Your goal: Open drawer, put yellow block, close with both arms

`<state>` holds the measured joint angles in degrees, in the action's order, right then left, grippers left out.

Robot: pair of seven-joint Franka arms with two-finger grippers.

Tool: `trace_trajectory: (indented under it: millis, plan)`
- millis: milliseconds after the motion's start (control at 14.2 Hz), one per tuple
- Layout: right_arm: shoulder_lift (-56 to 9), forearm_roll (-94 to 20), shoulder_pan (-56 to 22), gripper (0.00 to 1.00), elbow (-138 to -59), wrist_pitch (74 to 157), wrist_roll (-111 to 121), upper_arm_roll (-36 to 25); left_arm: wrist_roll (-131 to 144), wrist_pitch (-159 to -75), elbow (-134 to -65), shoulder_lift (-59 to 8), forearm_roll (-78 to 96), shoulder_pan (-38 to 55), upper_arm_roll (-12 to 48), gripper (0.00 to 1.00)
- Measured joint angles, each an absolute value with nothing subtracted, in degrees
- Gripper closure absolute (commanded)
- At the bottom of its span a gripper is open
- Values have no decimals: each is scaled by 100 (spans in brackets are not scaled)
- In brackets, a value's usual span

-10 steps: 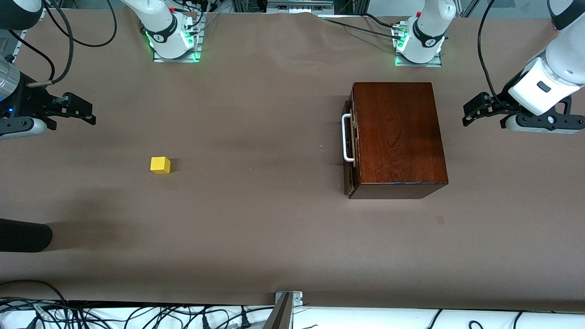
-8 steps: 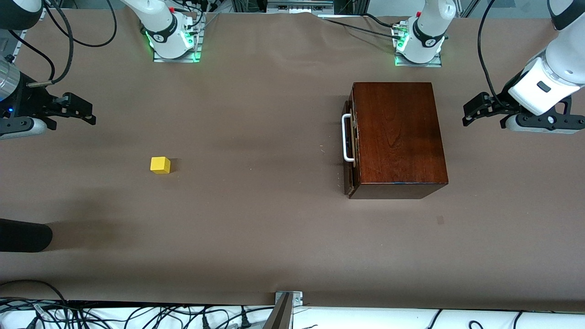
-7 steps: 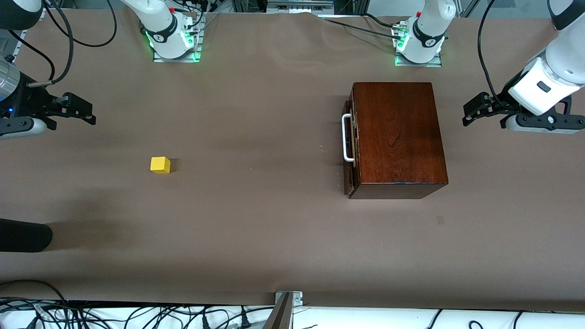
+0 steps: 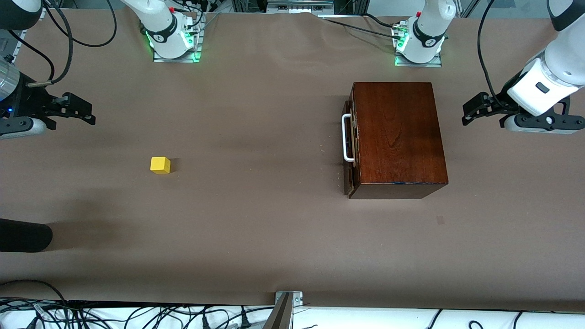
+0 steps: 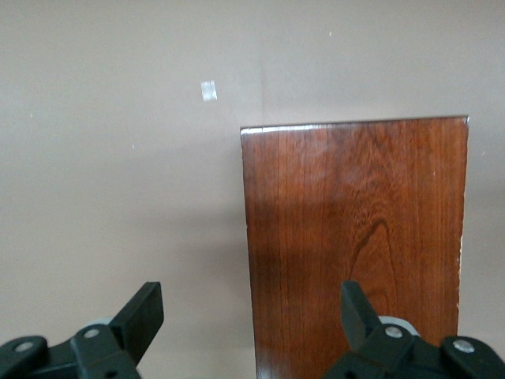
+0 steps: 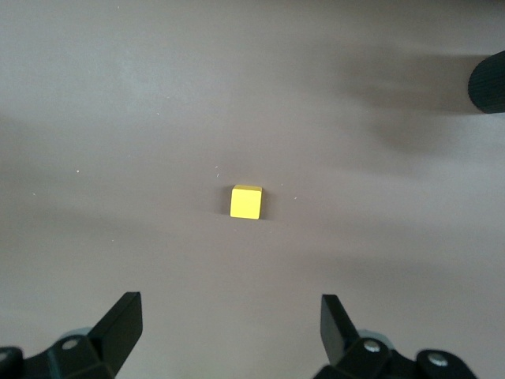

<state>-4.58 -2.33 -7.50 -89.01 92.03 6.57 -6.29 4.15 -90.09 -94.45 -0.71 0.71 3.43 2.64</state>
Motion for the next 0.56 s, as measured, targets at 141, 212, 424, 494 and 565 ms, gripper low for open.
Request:
trace_trajectory:
  millis: [141, 212, 424, 494, 565]
  plan:
    - [-458, -233, -748, 0, -8901, 9203, 657, -631, 415, -8783, -9442, -127, 71, 349, 409, 0]
    - [-458, -233, -748, 0, -8901, 9203, 657, -632, 415, -8723, -9441, -173, 71, 356, 499, 0]
    - [-458, -233, -747, 0, -8901, 9203, 657, -634, 415, -8561, -9418, -276, 71, 382, 849, 0]
    - [-458, -233, -746, 0, -8901, 9203, 657, -635, 447, -8535, -9414, -288, 71, 391, 1034, 0]
    - [-458, -233, -746, 0, -8901, 9203, 657, -635, 590, -8534, -9413, -304, 72, 398, 1240, 0]
